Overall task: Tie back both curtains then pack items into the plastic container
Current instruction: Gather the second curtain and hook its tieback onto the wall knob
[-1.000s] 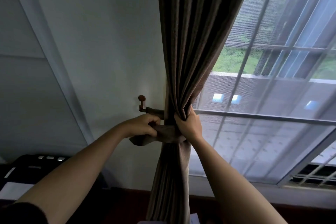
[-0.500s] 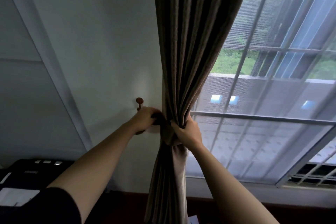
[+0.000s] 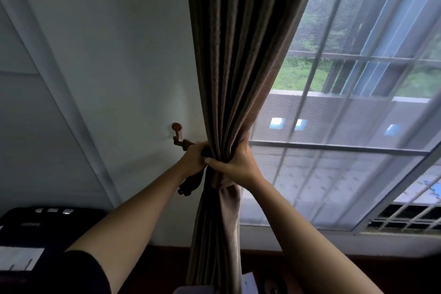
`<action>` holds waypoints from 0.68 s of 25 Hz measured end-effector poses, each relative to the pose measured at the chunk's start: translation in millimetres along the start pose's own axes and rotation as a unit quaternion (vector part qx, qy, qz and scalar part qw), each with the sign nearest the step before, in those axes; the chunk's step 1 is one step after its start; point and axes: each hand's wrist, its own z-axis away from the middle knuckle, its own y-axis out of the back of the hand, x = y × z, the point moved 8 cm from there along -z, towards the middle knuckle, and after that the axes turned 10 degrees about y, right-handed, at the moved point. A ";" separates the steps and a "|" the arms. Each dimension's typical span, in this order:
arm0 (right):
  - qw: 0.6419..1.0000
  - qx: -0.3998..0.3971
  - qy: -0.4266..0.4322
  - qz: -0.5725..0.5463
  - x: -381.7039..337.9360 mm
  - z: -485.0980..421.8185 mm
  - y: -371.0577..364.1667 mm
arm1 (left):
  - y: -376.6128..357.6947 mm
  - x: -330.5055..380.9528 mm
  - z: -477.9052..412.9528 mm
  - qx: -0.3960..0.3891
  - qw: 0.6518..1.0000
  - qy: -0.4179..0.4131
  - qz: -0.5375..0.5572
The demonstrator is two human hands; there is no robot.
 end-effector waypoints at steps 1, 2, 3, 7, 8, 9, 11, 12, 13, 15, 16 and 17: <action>1.000 0.024 -0.009 0.005 -5.9 -8.2 5.1 | -0.3 2.9 -0.7 0.009 1.000 -0.008 -0.008; 0.999 0.043 -0.012 0.005 -10.7 -15.6 8.9 | -0.9 3.7 -2.7 0.024 0.999 -0.009 -0.042; 0.998 0.055 -0.007 0.000 -14.7 -21.1 11.3 | -0.6 2.6 -5.2 0.039 0.996 -0.001 -0.080; 0.999 0.036 0.027 0.004 -14.5 -19.6 18.0 | 16.8 8.2 -10.3 0.093 0.989 -0.044 -0.102; 0.999 0.029 0.035 -0.001 -12.6 -17.6 19.8 | 23.8 11.2 -10.7 0.128 0.983 -0.062 -0.112; 0.999 0.027 0.044 -0.012 -10.9 -15.9 20.9 | 28.6 10.0 -13.6 0.161 0.975 -0.067 -0.138; 0.997 0.024 0.061 -0.036 -9.8 -12.8 20.5 | 37.1 7.9 -15.1 0.223 0.959 -0.043 -0.169; 0.997 0.021 0.061 -0.049 -8.4 -11.3 18.8 | 34.3 4.7 -17.0 0.221 0.963 -0.037 -0.152; 0.996 0.022 0.057 -0.062 -5.8 -9.3 17.2 | 29.1 4.8 -16.9 0.214 0.970 -0.042 -0.110; 0.995 0.021 0.047 -0.082 1.1 -3.1 14.9 | 21.9 10.1 -5.5 0.186 0.981 -0.041 0.023; 0.995 0.009 0.042 -0.095 6.0 1.2 12.5 | 16.9 8.2 -0.5 0.162 0.982 -0.011 0.092; 0.993 -0.009 0.033 -0.113 12.2 6.0 8.6 | 12.5 4.9 4.8 0.137 0.982 0.018 0.132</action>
